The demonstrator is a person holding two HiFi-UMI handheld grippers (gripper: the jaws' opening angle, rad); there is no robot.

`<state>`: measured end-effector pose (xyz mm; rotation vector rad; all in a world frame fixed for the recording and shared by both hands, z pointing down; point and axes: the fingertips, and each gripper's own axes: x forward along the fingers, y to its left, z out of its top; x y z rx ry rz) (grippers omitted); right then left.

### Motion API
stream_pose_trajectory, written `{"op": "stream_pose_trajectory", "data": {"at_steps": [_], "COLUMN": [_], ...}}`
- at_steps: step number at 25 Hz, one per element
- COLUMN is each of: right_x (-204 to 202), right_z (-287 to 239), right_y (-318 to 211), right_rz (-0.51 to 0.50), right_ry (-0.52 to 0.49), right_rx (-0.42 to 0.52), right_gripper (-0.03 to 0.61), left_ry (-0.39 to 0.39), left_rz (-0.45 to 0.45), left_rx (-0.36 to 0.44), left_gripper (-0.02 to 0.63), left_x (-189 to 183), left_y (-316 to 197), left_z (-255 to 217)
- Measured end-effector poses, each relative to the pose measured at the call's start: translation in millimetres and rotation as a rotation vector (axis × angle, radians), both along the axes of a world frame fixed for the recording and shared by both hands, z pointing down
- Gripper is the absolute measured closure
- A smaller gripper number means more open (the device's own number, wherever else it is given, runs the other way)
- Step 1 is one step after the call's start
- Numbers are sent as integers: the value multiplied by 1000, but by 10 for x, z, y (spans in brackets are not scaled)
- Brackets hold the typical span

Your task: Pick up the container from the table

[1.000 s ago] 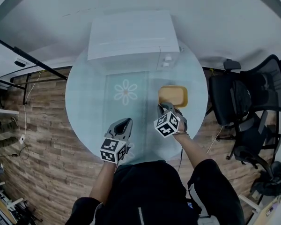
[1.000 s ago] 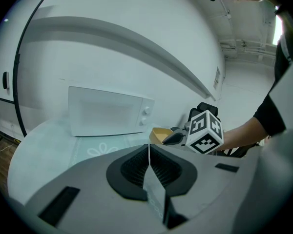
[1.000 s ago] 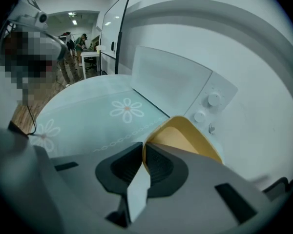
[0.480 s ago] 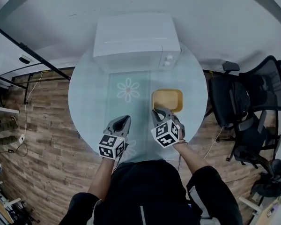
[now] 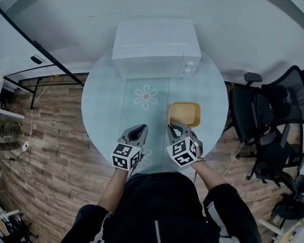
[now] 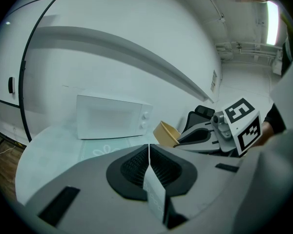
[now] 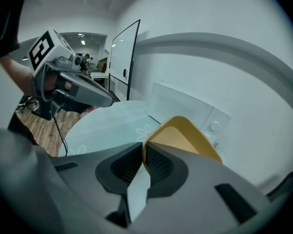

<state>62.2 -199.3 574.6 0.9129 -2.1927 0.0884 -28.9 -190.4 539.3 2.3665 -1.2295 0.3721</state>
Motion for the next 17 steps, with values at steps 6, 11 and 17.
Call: {"op": "stream_pose_trajectory", "data": {"at_steps": [6,11,17], "right_x": [-61,-74,-95], "right_z": [-20,-2,47], "right_y": [77,109,156], "right_rz": [-5,-3,0], "right_ry": [-4,-4,0], "right_rx": [1,-6,-16], "right_gripper": [538,538,538], "left_ry": [4,5,4], "left_rz": [-4,-4,-3], "left_rx": [11,15,10], "left_gripper": [591,592,591], "left_x": [-30,-46,-82], "left_y": [39,70,99], "left_z": [-44,-60,-31]}}
